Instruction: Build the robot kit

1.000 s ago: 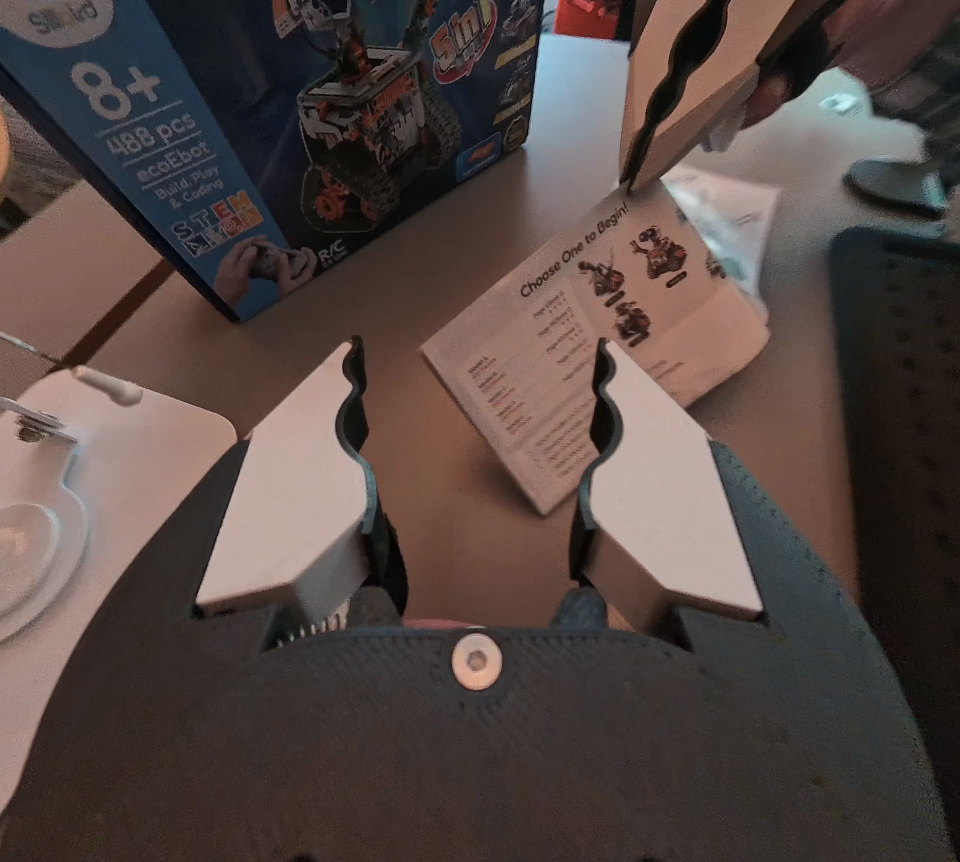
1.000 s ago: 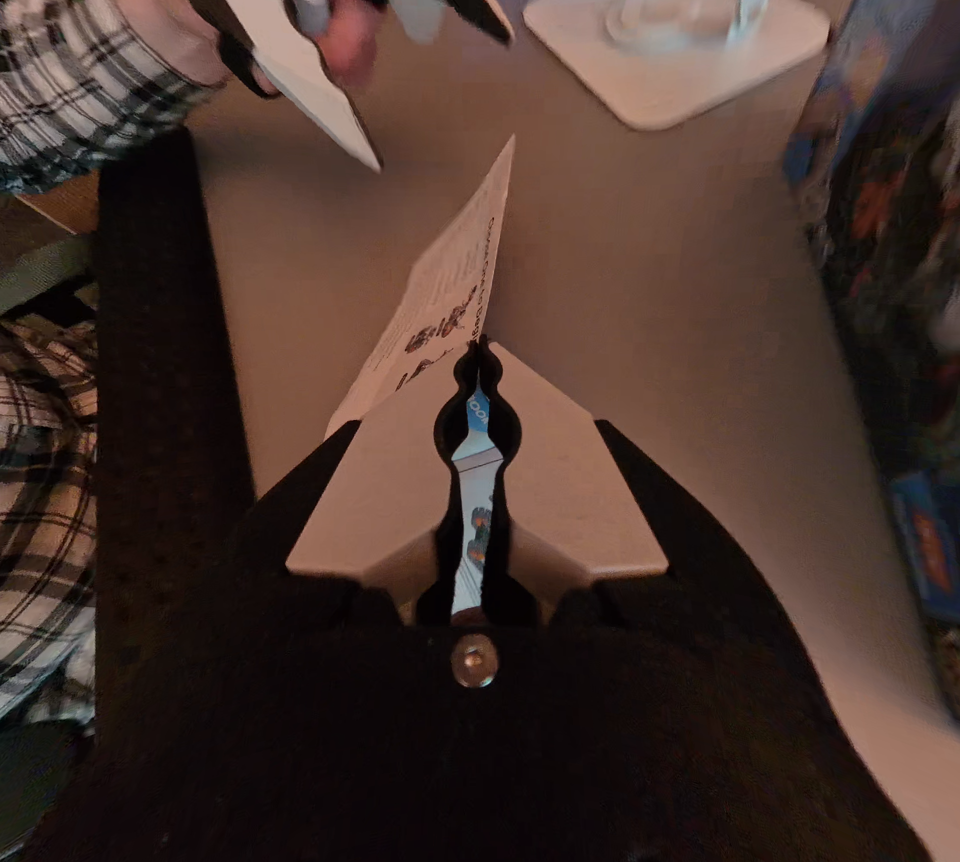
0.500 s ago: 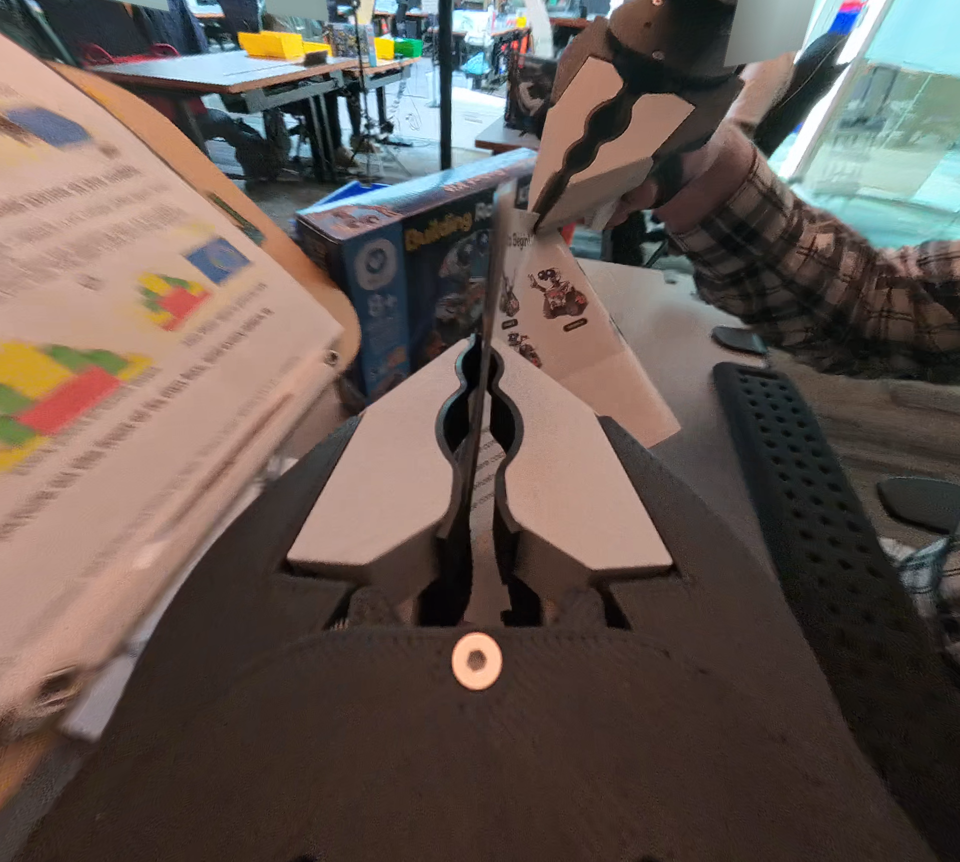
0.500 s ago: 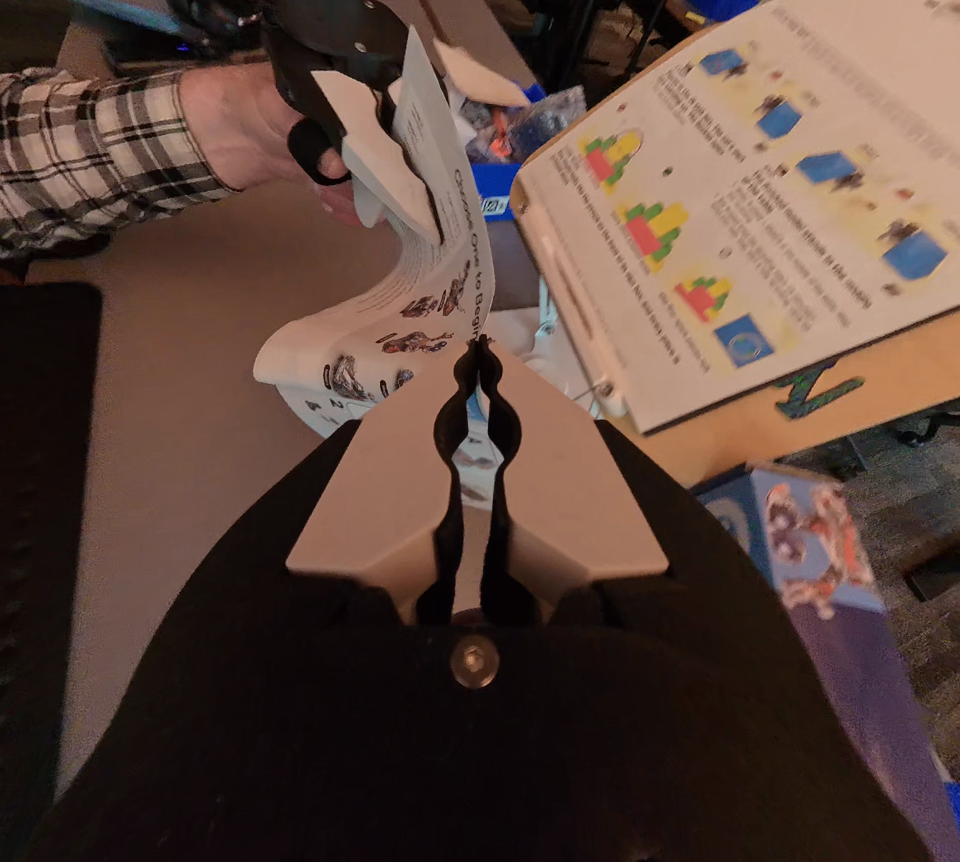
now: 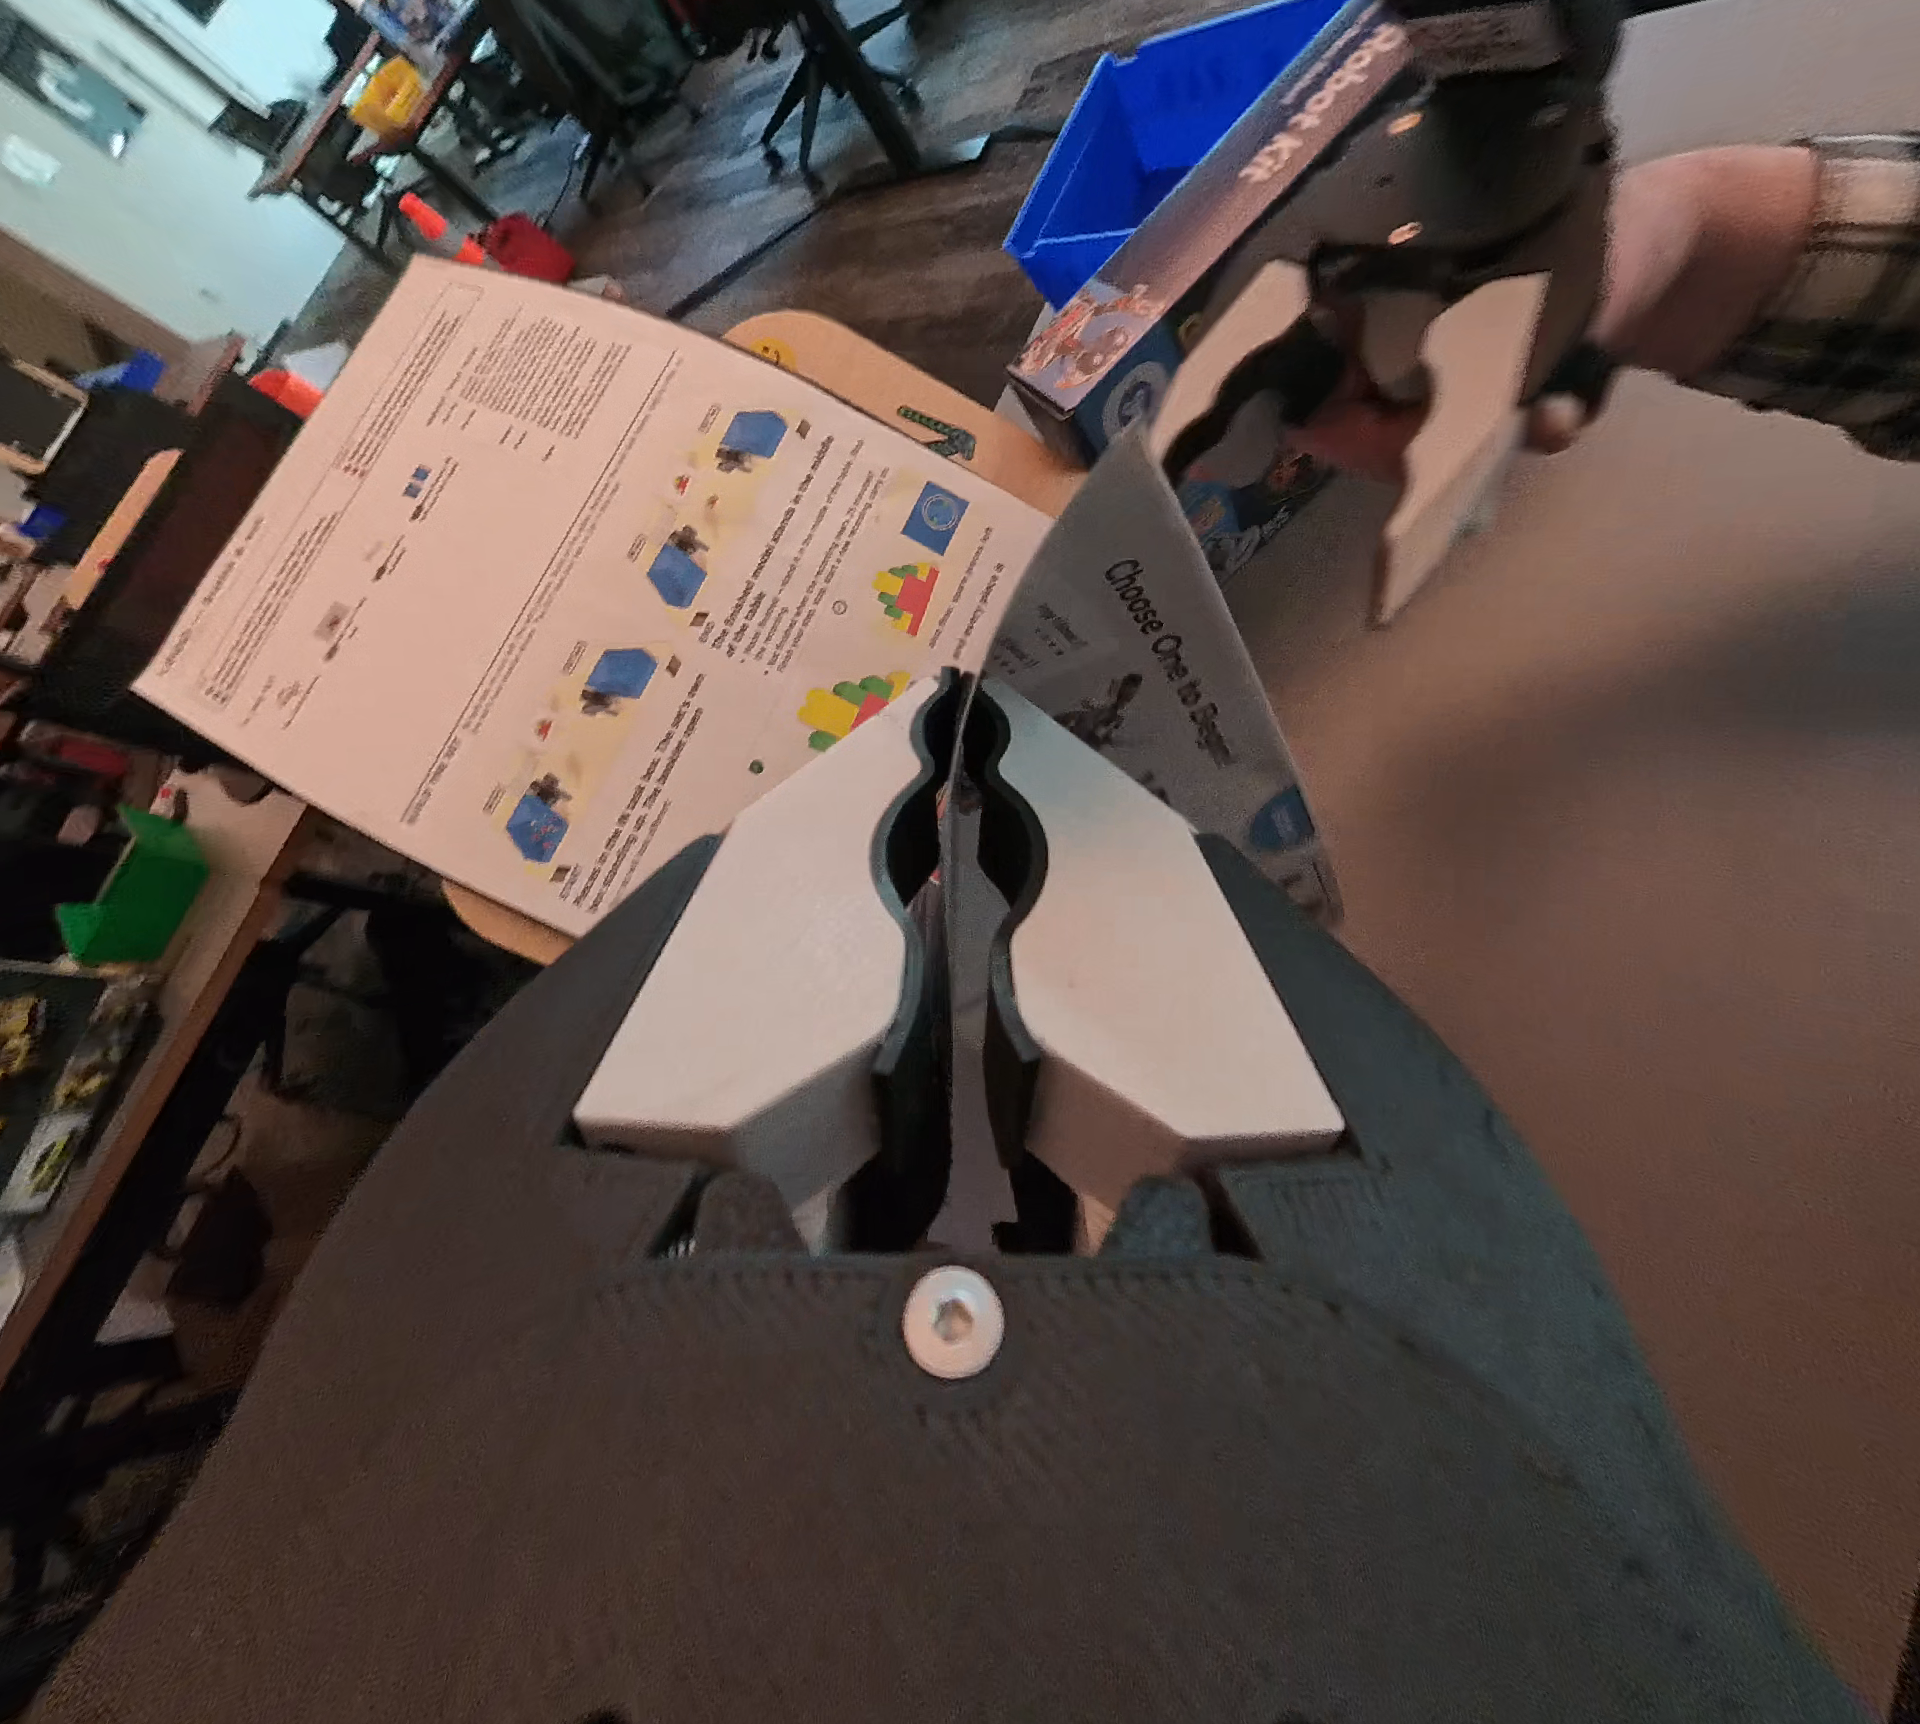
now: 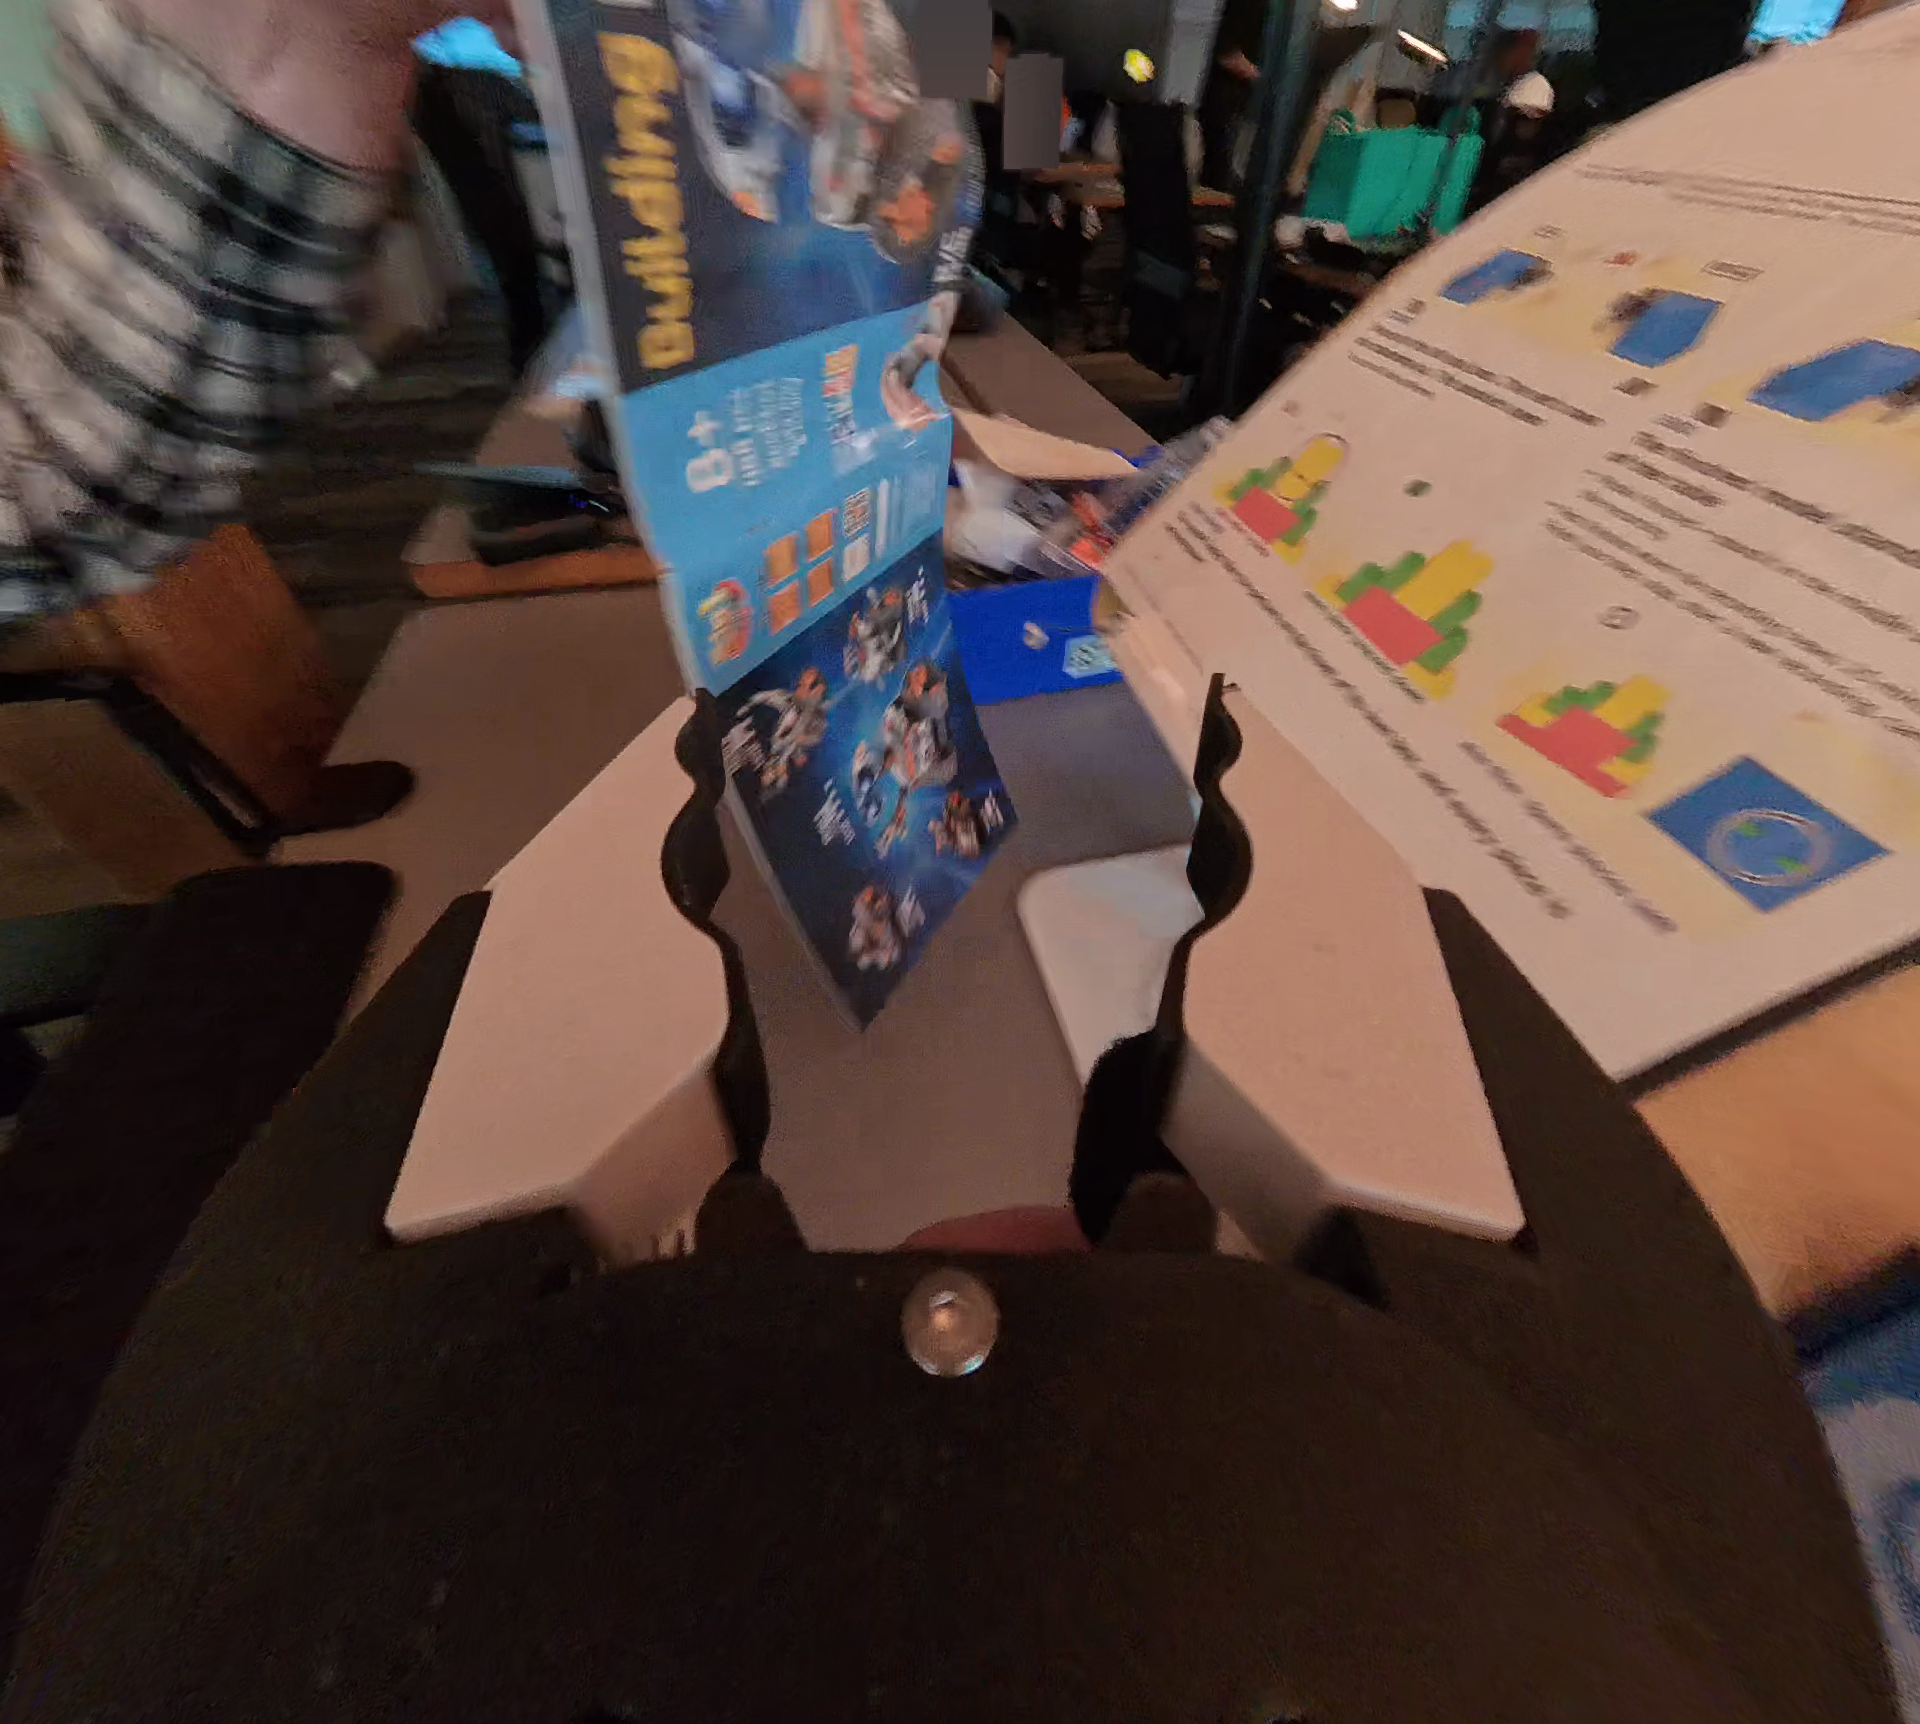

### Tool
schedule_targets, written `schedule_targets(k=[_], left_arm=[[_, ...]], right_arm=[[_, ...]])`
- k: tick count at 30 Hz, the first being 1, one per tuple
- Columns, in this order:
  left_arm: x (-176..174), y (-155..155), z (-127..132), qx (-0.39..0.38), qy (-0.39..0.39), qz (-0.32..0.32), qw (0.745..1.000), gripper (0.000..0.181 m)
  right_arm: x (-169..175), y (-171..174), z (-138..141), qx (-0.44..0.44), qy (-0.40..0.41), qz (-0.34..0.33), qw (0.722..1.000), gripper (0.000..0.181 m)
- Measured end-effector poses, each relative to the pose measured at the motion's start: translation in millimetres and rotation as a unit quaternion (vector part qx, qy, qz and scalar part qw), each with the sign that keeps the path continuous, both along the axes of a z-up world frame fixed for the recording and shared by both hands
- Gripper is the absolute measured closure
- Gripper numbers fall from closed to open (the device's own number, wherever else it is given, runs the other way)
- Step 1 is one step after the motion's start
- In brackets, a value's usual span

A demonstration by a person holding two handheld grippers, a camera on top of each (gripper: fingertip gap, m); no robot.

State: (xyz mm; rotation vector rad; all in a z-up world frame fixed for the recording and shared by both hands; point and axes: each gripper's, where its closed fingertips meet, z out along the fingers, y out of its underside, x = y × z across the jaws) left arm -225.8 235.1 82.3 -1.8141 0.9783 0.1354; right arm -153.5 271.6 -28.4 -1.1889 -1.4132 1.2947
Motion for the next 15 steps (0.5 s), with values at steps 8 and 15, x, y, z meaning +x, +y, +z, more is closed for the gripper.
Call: schedule_targets(k=[8,15], left_arm=[[11,6,12,-0.027,0.005,0.043,0.999,0.181],[34,17,27,-0.022,0.014,0.053,0.998,0.181]], right_arm=[[-13,-67,-37,0.014,-0.035,-0.063,0.997,0.073],[-9,-94,-52,-0.039,-0.031,-0.074,0.996,0.064]])
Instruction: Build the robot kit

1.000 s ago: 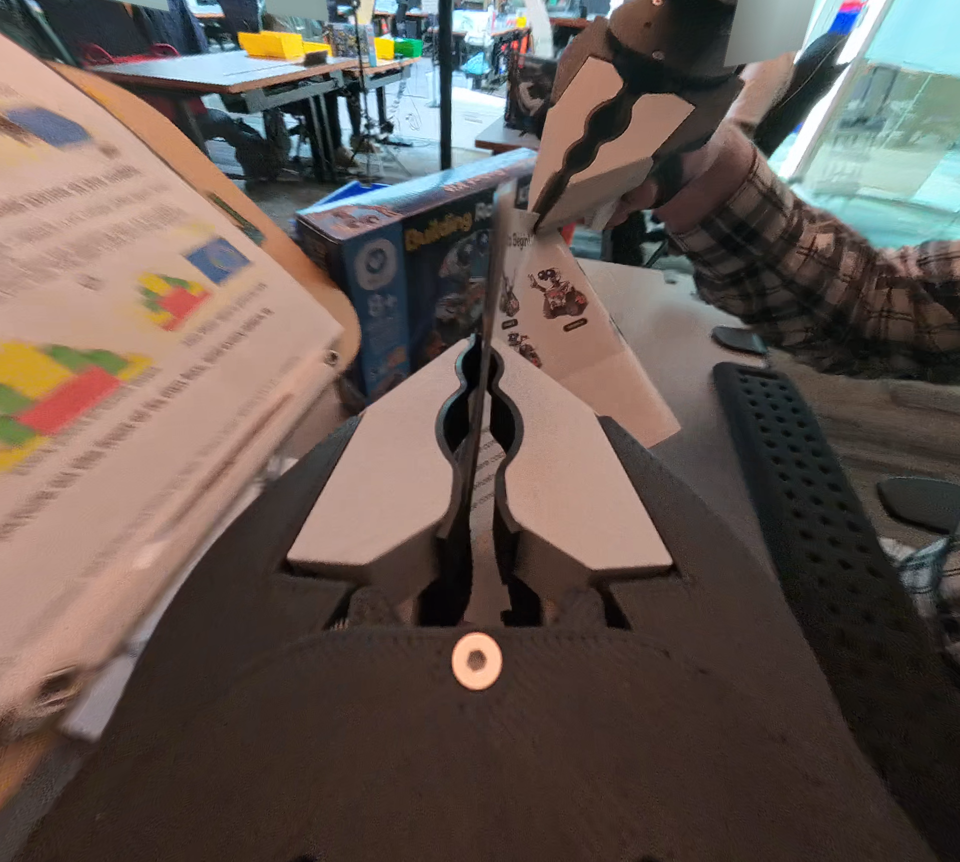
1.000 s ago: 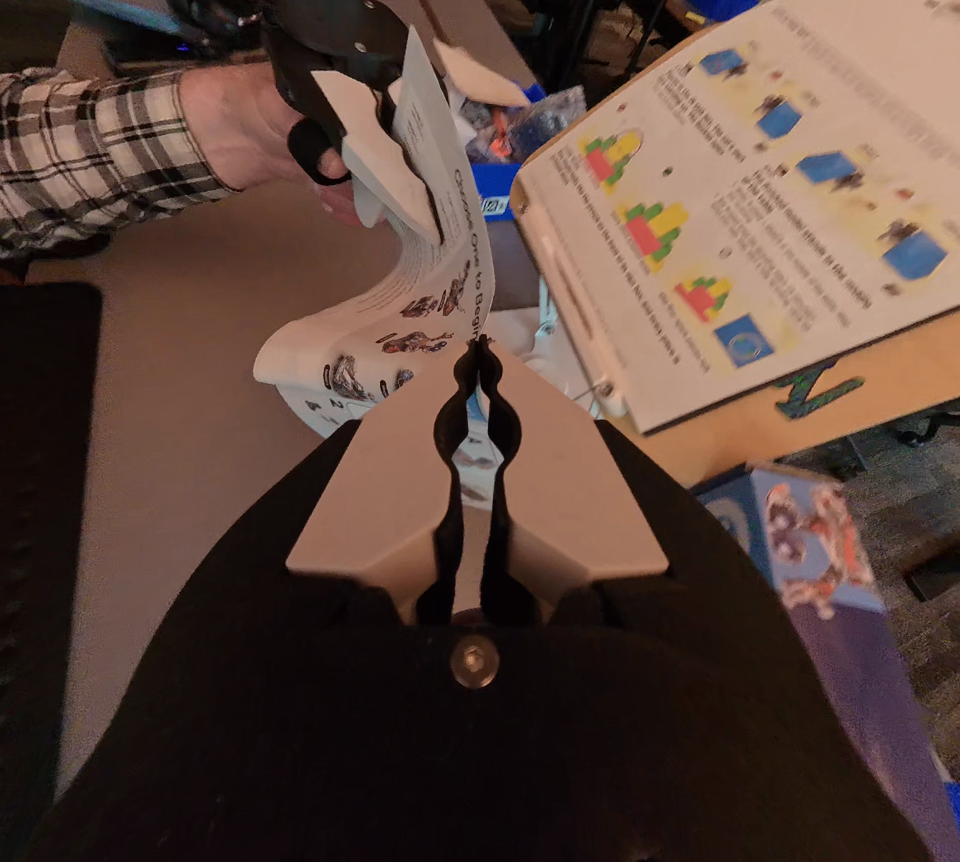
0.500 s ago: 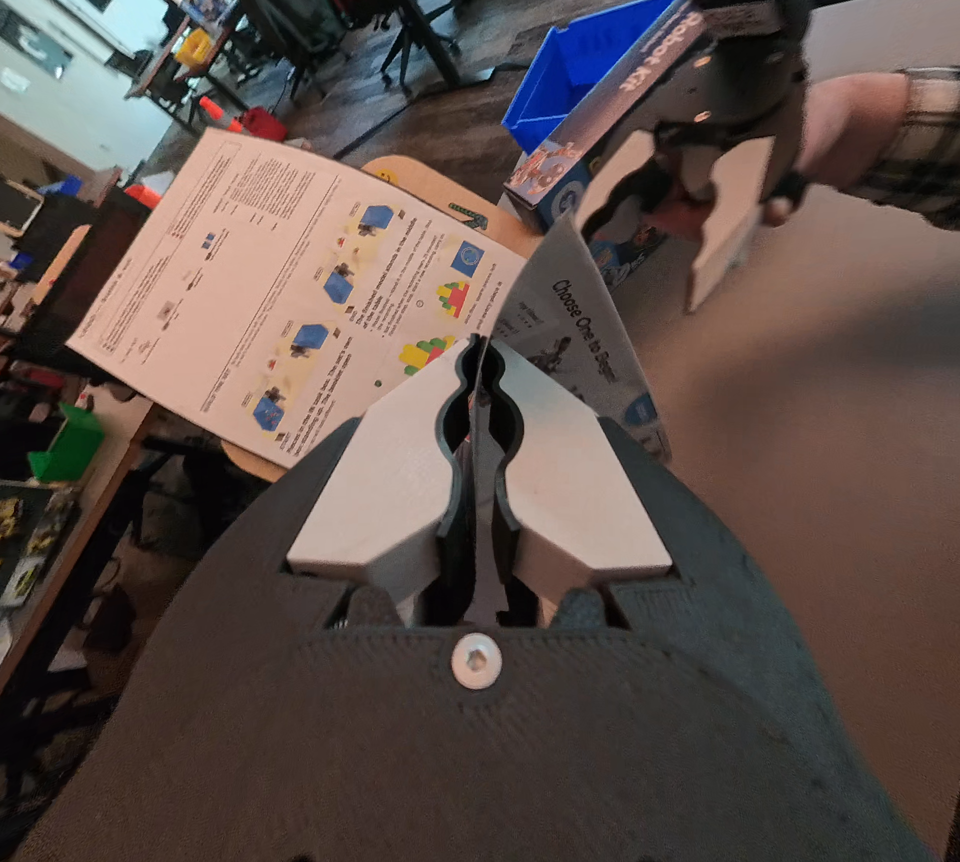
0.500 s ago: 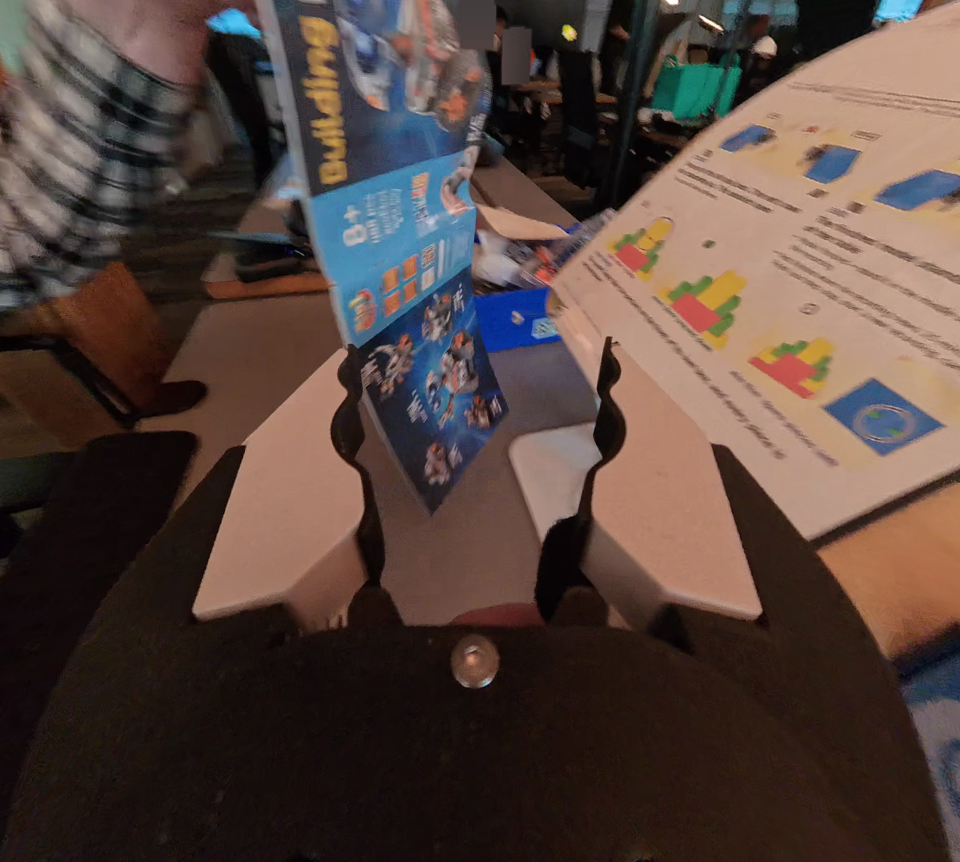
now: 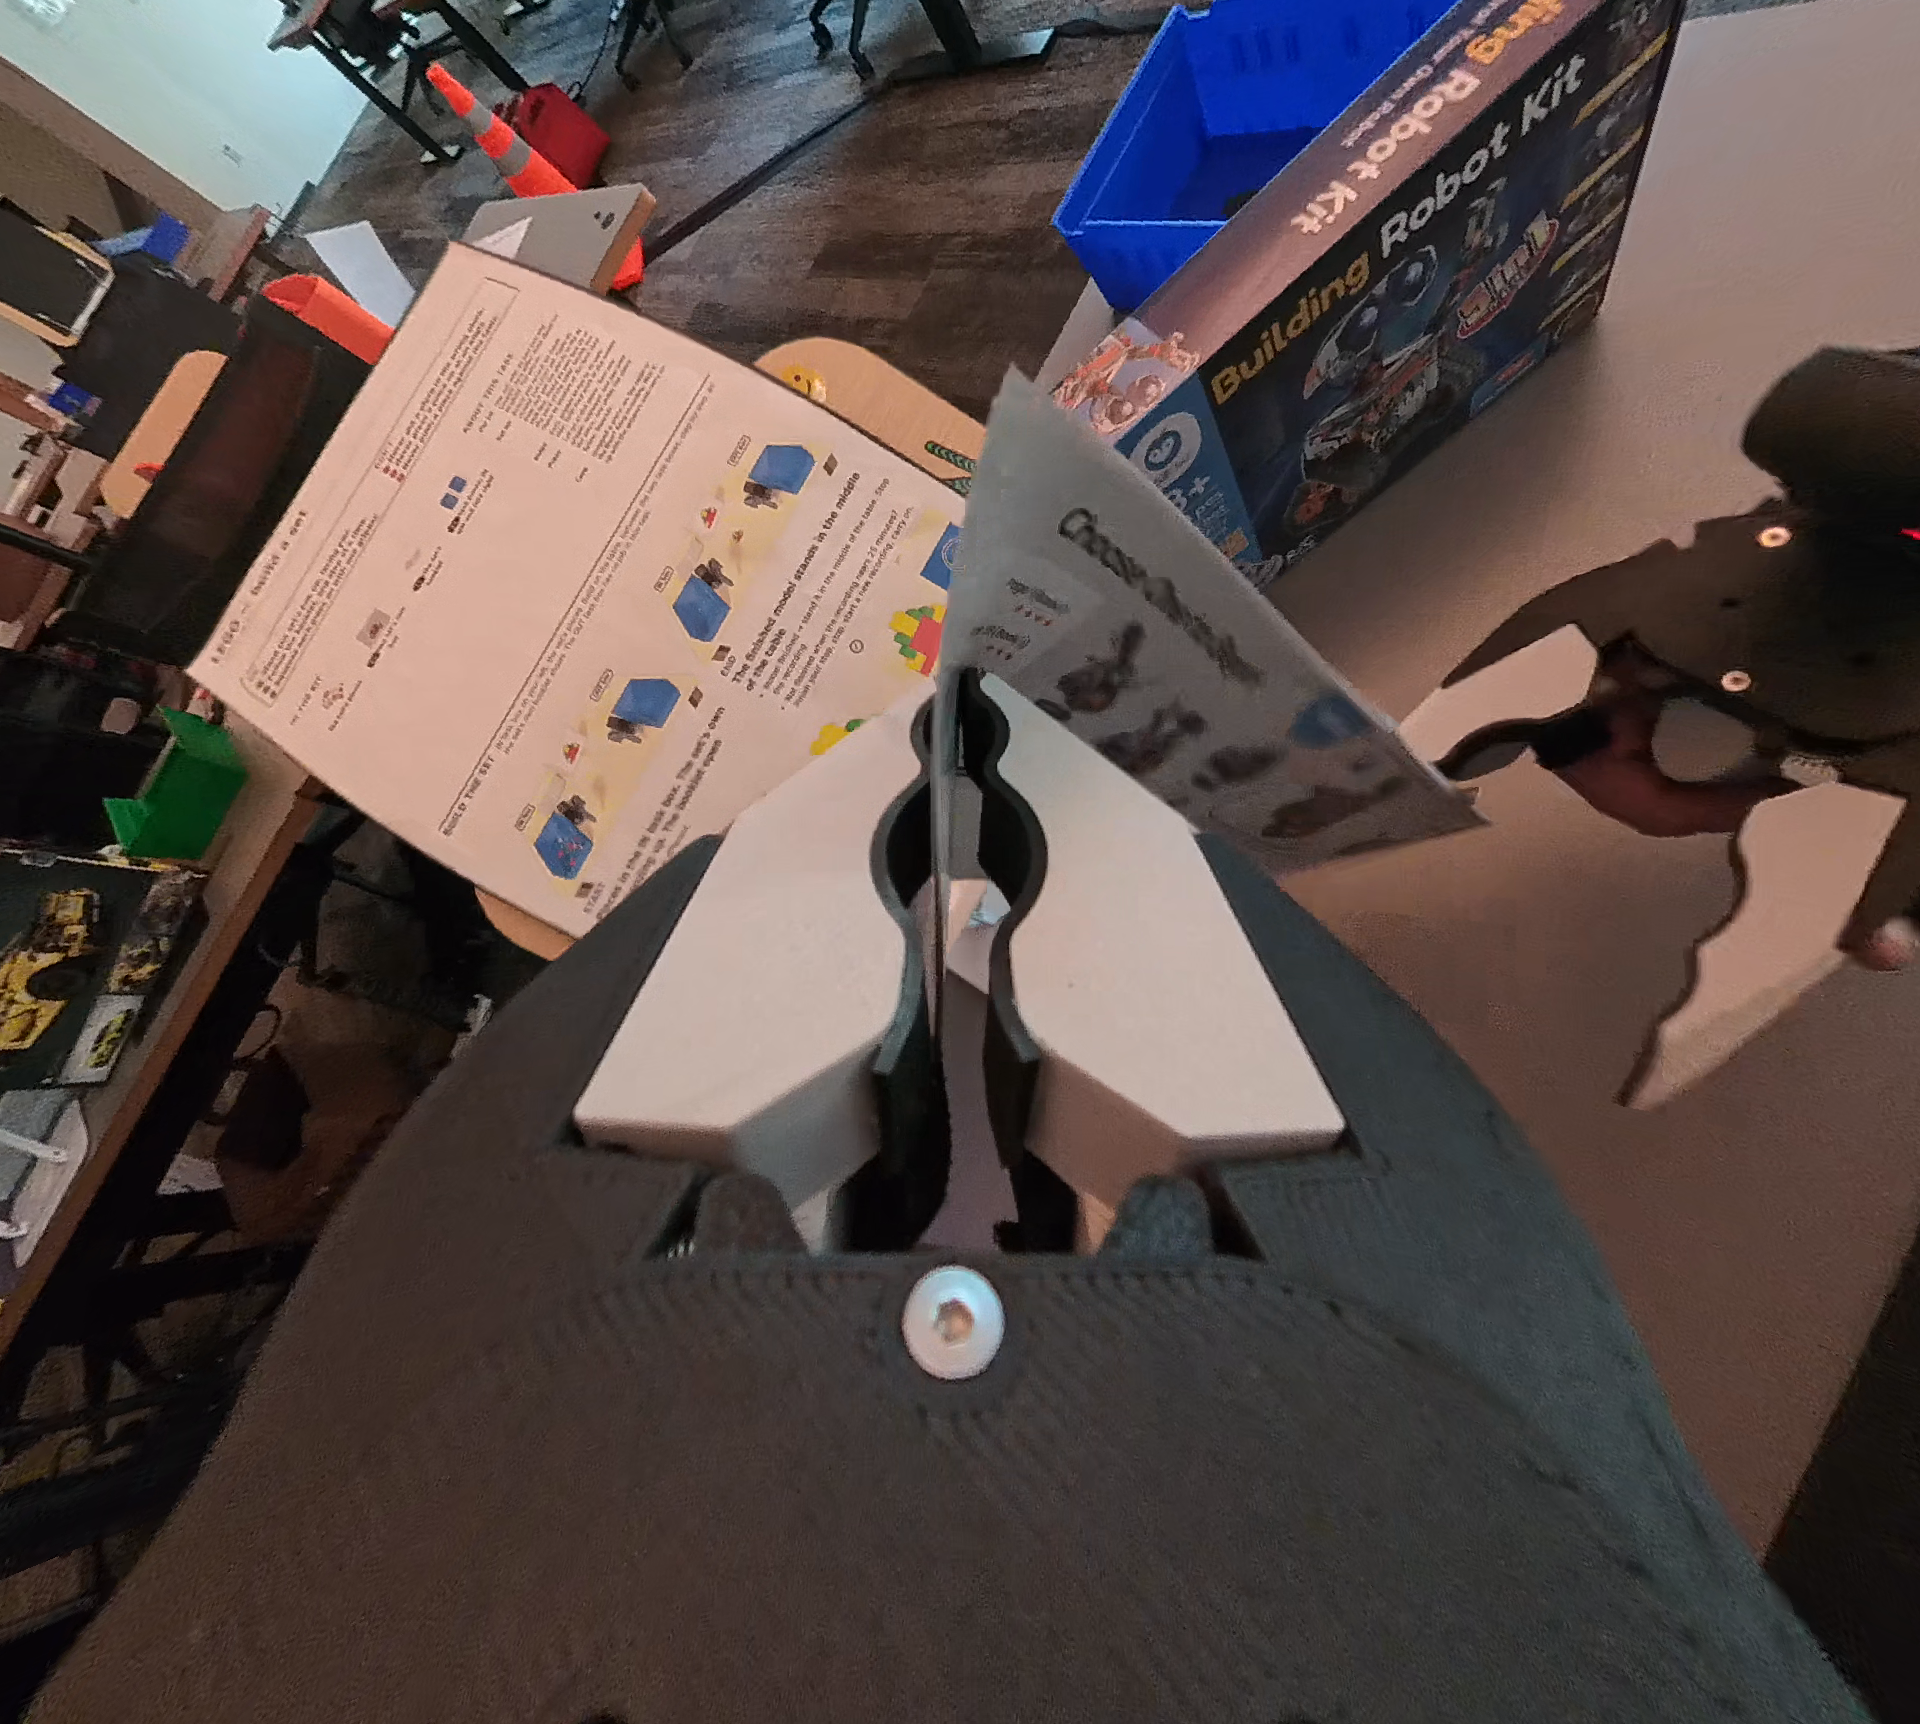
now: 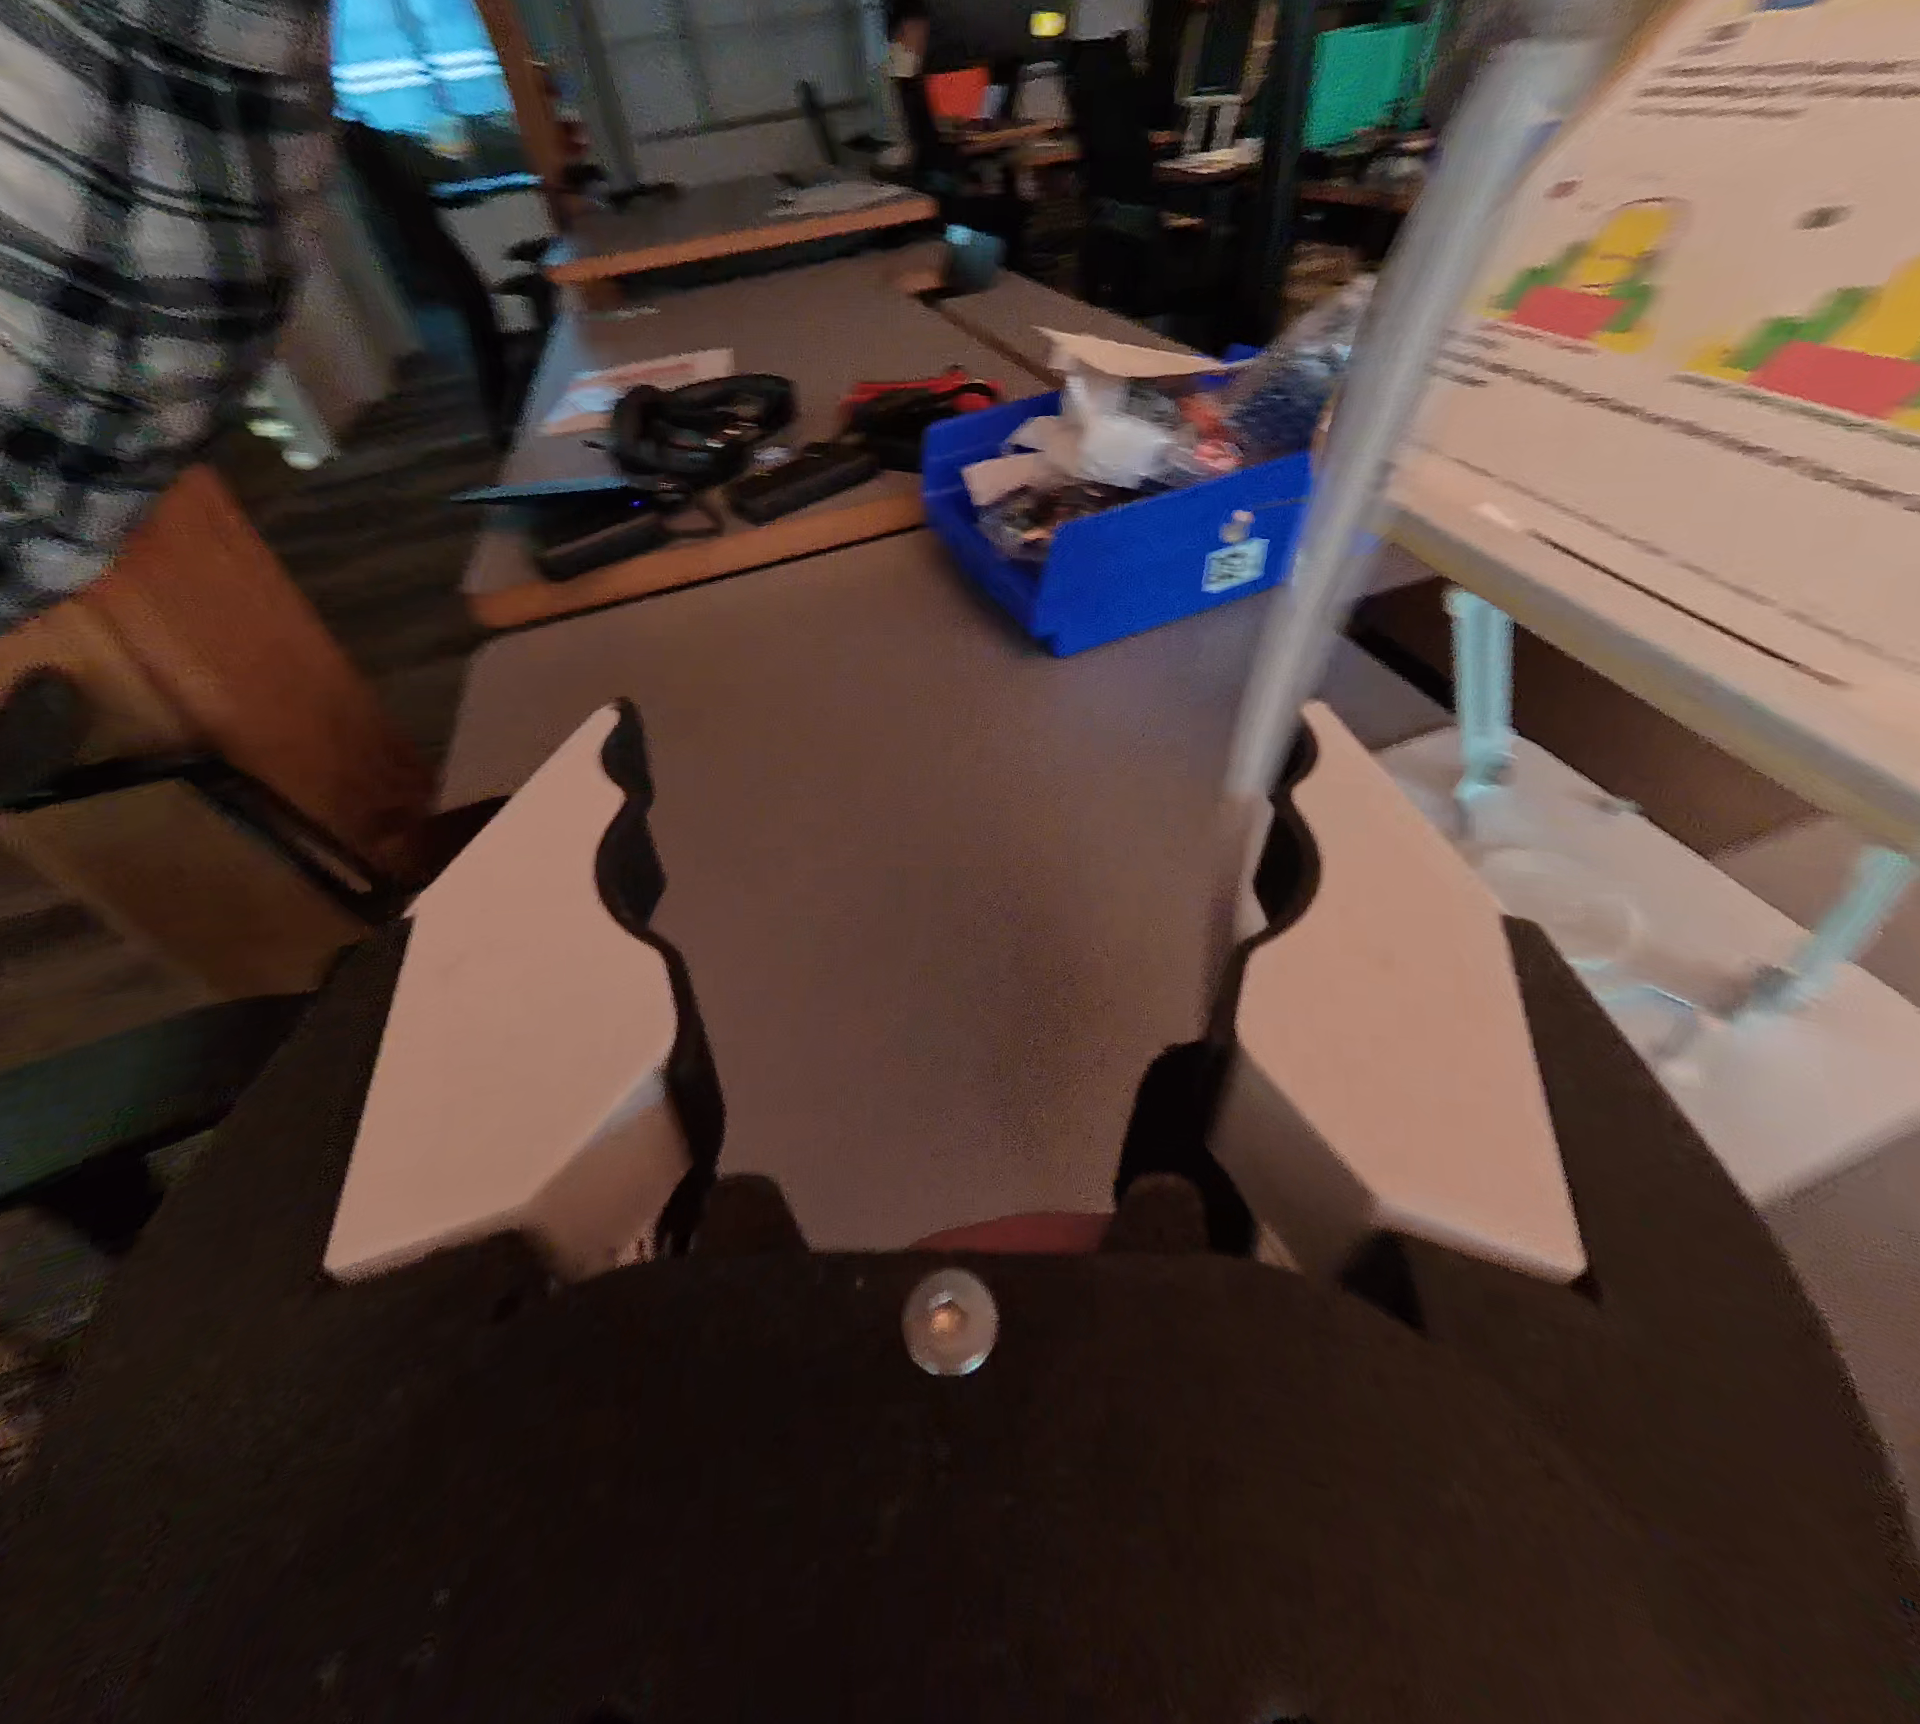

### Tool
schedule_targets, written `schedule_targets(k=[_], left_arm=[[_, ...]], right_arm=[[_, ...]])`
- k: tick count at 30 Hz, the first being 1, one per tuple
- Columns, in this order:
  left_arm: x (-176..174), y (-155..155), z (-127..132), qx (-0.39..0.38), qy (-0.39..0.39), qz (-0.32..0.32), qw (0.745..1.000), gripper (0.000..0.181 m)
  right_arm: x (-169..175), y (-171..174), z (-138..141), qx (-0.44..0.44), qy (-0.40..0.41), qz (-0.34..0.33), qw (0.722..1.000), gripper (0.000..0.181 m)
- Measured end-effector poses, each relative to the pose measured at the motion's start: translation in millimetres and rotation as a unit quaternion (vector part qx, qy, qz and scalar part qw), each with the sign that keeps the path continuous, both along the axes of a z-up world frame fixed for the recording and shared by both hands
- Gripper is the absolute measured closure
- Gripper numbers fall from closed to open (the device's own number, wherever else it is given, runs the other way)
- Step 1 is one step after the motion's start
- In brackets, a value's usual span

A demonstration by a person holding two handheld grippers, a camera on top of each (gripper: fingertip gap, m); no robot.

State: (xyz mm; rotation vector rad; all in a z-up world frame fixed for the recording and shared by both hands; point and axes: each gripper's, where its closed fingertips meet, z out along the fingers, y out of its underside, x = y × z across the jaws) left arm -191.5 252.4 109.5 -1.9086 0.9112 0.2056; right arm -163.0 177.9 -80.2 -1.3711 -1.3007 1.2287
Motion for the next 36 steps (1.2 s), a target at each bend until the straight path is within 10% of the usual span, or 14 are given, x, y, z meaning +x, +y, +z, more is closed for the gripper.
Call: schedule_targets(k=[4,7,14,25,29,36], left_arm=[[17,6,8,-0.003,-0.016,-0.021,1.0,0.181],[21,9,13,0.005,-0.016,-0.024,1.0,0.181],[-77,21,29,0.046,-0.149,0.037,0.987,0.181],[-200,84,-149,-0.088,-0.325,0.108,0.935,0.181],[-218,90,-167,-0.096,-0.353,0.13,0.922,0.181],[-219,95,-188,-0.102,-0.301,0.142,0.938,0.181]], right_arm=[[17,59,-18,0.097,-0.044,-0.171,0.979,0.119],[20,79,-17,0.113,-0.045,-0.172,0.978,0.18],[37,134,58,0.202,-0.194,-0.112,0.954,0.179],[-20,226,39,0.151,-0.502,0.052,0.85,0.179],[-34,279,41,0.204,-0.519,-0.046,0.829,0.158],[-29,298,33,0.289,-0.481,-0.113,0.82,0.181]])
